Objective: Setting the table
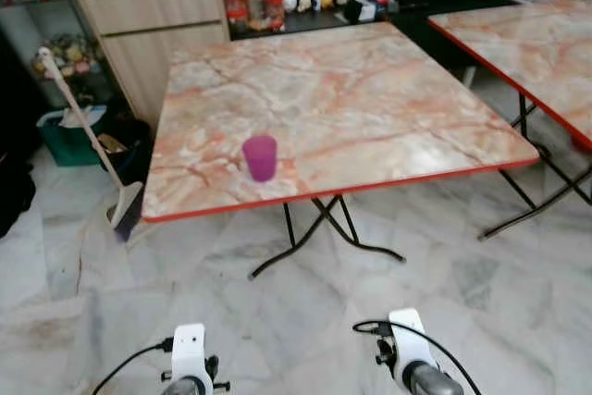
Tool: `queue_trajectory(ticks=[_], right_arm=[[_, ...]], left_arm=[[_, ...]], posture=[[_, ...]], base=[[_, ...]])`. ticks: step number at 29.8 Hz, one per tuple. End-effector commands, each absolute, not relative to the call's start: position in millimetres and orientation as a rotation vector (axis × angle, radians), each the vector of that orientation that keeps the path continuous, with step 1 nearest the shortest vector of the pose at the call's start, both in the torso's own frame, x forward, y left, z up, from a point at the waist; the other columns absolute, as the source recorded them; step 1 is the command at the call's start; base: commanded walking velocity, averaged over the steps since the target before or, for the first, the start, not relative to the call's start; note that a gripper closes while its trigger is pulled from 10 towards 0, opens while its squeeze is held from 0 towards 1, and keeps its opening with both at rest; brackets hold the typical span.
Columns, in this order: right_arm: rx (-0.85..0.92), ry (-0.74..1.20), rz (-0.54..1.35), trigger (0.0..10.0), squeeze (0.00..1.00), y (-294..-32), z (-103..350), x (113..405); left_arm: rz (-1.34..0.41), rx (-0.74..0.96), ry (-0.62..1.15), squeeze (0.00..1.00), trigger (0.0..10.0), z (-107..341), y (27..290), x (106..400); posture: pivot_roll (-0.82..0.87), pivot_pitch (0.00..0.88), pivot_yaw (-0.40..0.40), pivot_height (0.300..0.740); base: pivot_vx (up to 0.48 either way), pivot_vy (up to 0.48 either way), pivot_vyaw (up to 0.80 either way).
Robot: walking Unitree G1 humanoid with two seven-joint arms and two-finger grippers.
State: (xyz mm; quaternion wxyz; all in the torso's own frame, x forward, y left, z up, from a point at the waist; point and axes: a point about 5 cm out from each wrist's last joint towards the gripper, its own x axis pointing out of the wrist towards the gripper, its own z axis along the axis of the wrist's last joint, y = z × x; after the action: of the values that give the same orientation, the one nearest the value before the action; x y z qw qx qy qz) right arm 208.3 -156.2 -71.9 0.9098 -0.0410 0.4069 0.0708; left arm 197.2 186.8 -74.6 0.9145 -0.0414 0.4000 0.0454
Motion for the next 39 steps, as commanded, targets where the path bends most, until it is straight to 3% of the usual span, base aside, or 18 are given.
queue_trajectory(ticks=[1, 20, 29, 30, 31, 39], right_arm=[[-0.095, 0.84, 0.149, 10.0, 0.0, -158, -72, 208], [-0.086, 0.839, 0.152, 10.0, 0.0, -154, -72, 207], [-0.082, 0.832, 0.154, 10.0, 0.0, -153, -72, 208], [-0.082, 0.832, 0.155, 10.0, 0.0, -153, -72, 208], [-0.083, 0.834, 0.154, 10.0, 0.0, -153, -72, 208], [-0.094, 0.848, 0.161, 10.0, 0.0, -155, -75, 202]], left_arm=[[0.086, -0.079, 0.831, 0.0, 10.0, -75, 186, 197], [0.076, -0.073, 0.824, 0.0, 10.0, -74, 187, 198], [0.046, -0.025, 0.782, 0.0, 10.0, -71, 188, 202], [0.043, -0.03, 0.77, 0.25, 10.0, -70, 187, 203], [0.047, -0.041, 0.733, 1.0, 10.0, -67, 189, 205], [0.096, -0.043, 0.516, 1.0, 10.0, -47, 201, 219]], posture=[[-0.11, 0.0, 0.03, 0.74], [-0.11, 0.0, 0.037, 0.74], [-0.1, 0.0, 0.032, 0.74], [-0.1, 0.0, 0.032, 0.74], [-0.09, 0.0, 0.03, 0.74], [-0.08, 0.0, 0.028, 0.74]], base=[[0.277, 0.0, 0.0], [0.283, 0.0, 0.0], [0.0, 0.0, 0.0], [0.0, 0.0, 0.0], [0.0, 0.0, 0.0], [0.0, 0.0, 0.0]])
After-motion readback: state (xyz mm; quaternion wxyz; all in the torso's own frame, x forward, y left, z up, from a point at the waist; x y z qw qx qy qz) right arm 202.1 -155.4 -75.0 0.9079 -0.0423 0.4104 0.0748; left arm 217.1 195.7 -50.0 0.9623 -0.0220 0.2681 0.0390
